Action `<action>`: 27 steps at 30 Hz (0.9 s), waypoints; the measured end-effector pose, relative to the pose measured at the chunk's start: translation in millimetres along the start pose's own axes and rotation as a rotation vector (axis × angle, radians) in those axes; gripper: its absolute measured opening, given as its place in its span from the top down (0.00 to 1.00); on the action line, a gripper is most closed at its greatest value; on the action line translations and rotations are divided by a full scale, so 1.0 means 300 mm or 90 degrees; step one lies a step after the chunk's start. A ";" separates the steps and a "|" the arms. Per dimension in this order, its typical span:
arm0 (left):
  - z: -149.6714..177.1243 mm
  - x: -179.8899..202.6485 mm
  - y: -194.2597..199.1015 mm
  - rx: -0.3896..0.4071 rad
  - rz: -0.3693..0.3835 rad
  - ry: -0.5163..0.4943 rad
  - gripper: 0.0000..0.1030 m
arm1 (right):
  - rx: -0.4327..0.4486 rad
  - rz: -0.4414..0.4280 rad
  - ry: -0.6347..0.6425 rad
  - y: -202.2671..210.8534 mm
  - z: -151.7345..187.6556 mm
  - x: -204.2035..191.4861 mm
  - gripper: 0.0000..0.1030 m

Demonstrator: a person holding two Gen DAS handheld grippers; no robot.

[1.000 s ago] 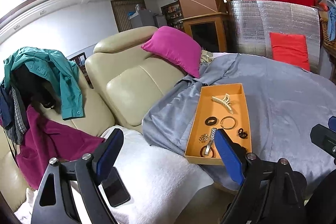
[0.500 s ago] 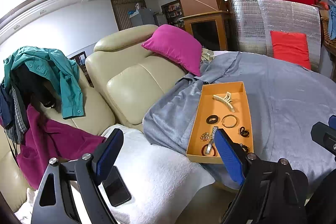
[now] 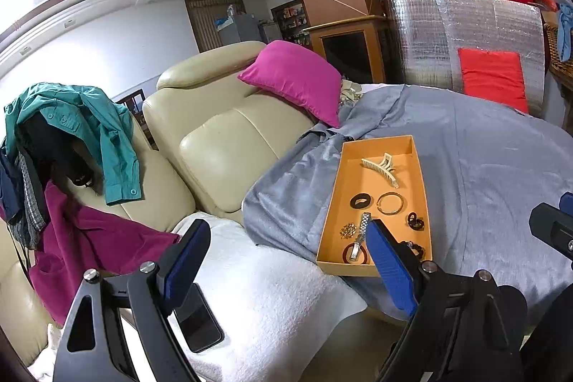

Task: Organize jewelry

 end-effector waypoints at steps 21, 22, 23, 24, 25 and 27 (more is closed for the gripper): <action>0.002 -0.005 -0.016 -0.007 0.002 -0.008 0.14 | -0.002 -0.001 -0.002 -0.012 -0.002 -0.003 0.19; 0.002 -0.006 -0.017 -0.007 0.001 -0.009 0.14 | -0.003 -0.002 -0.002 -0.013 -0.002 -0.003 0.19; 0.002 -0.008 -0.019 -0.008 0.001 -0.009 0.14 | -0.003 -0.001 -0.002 -0.012 -0.001 -0.004 0.19; 0.003 -0.008 -0.021 -0.010 0.002 -0.009 0.14 | -0.003 0.000 -0.002 -0.013 -0.001 -0.005 0.19; 0.003 -0.008 -0.024 -0.010 0.002 -0.009 0.14 | -0.003 -0.001 -0.002 -0.012 -0.001 -0.004 0.19; 0.003 -0.009 -0.029 -0.012 0.001 -0.009 0.14 | -0.003 -0.001 -0.001 -0.014 -0.001 -0.005 0.19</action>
Point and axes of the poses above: each gripper's, at about its wrist camera, not at the fingertips, and y roughly against the way its jaws point, x to its right, z to its underside, the point moved 4 cm from there along -y, roughly the way its jaws point, and after that the axes turned 2 degrees about y, right-handed, at the moved point
